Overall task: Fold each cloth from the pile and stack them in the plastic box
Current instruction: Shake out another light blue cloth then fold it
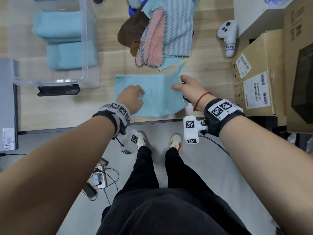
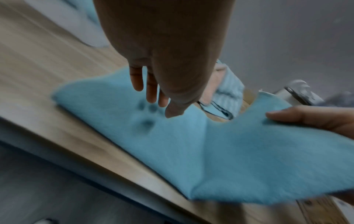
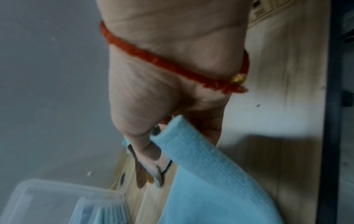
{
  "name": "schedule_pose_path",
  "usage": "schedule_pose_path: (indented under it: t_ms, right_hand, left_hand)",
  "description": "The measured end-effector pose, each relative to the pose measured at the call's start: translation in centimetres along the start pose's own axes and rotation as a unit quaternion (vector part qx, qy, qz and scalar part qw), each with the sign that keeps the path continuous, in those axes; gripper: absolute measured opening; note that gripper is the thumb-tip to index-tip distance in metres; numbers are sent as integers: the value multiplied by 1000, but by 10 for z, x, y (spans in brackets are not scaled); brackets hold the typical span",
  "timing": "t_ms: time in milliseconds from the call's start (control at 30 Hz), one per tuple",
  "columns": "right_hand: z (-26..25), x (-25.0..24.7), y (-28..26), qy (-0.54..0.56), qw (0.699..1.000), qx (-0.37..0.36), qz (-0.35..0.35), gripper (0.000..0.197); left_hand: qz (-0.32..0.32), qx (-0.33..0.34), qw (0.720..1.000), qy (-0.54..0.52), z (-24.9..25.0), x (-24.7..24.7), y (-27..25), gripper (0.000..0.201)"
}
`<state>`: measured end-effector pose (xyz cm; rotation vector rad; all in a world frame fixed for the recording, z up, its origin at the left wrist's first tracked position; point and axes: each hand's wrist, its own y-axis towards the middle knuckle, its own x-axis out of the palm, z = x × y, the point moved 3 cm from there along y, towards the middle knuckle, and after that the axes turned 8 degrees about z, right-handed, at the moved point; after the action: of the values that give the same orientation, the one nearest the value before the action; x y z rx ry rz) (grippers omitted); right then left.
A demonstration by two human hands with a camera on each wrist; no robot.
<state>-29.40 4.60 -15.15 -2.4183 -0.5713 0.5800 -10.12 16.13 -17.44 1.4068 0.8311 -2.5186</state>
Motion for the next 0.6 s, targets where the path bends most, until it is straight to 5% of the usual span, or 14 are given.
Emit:
schedule_pose_path:
  t_ms: [133, 367, 600]
  right_hand:
    - [-24, 40, -4, -45, 998, -17, -29, 19]
    - [-32, 117, -6, -110, 992, -28, -63, 18]
    - [-27, 164, -4, -194, 976, -62, -83, 7]
  left_hand:
    - [-10, -102, 993, -50, -59, -6, -9, 32]
    - [-45, -134, 973, -184, -90, 1, -4, 40]
    - [-75, -188, 905, -375, -87, -2, -2, 49]
